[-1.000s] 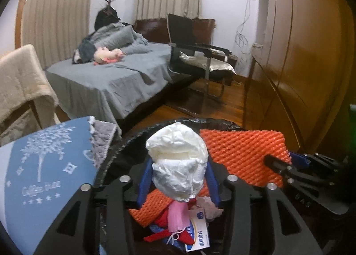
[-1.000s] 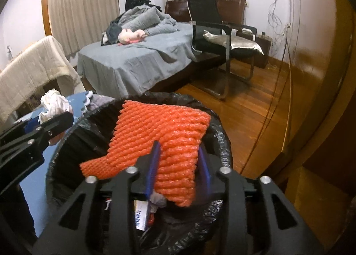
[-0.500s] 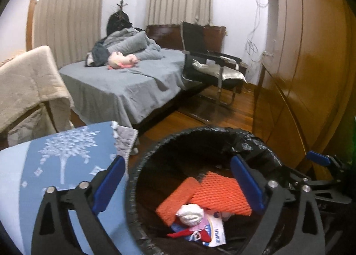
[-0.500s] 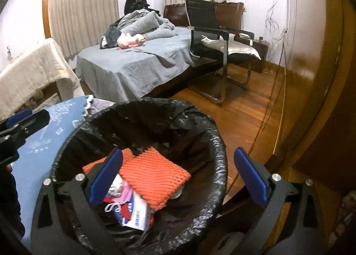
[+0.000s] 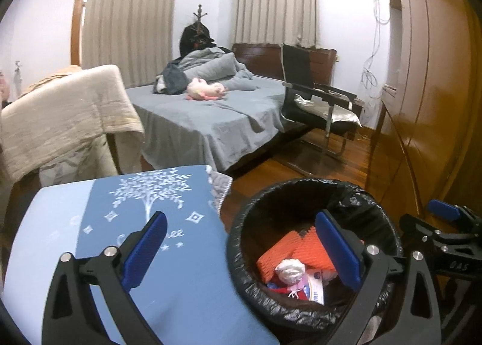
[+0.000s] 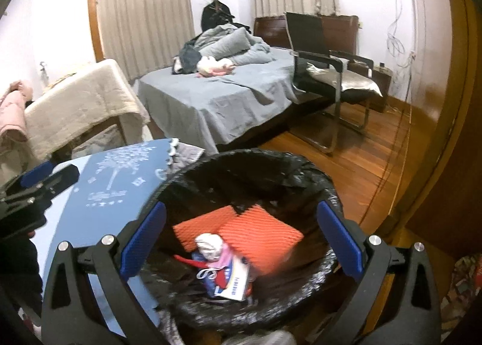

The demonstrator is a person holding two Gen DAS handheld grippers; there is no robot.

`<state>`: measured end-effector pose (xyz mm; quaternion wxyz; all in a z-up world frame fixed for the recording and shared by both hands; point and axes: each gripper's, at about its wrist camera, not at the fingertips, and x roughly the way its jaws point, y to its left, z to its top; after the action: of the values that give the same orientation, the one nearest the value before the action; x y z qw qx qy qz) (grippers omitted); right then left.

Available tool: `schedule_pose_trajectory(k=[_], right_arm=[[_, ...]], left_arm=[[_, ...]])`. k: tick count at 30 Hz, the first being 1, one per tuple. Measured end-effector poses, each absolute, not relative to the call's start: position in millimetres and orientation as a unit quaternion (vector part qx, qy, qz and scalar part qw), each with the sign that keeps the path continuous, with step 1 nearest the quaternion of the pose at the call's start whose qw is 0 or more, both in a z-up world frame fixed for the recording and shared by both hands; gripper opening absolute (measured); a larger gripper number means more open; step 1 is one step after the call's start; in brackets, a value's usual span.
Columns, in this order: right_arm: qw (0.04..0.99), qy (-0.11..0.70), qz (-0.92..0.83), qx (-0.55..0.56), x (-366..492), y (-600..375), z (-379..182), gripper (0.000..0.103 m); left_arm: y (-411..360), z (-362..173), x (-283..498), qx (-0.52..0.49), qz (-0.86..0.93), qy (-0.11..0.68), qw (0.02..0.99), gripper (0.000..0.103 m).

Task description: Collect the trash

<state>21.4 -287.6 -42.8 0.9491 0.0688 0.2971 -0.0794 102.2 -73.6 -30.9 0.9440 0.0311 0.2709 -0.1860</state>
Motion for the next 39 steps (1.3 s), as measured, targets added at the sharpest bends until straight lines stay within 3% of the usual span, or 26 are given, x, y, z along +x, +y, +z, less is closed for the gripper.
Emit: schedule_pose_trajectory(k=[18, 39], right_arm=[[0.961, 0.271, -0.034, 0.039, -7.8, -232.7, 4.6, 0.098], [0.964, 0.262, -0.018, 0.030, -10.6, -214.1, 18.4, 0.098]], left_arm=[[-41.3, 0.1, 44.9, 0.034, -0.159, 0.249, 0.955, 0.097], [-27.3, 17.2, 25.0, 0.032, -0.146, 0.230, 0.962, 0.097]])
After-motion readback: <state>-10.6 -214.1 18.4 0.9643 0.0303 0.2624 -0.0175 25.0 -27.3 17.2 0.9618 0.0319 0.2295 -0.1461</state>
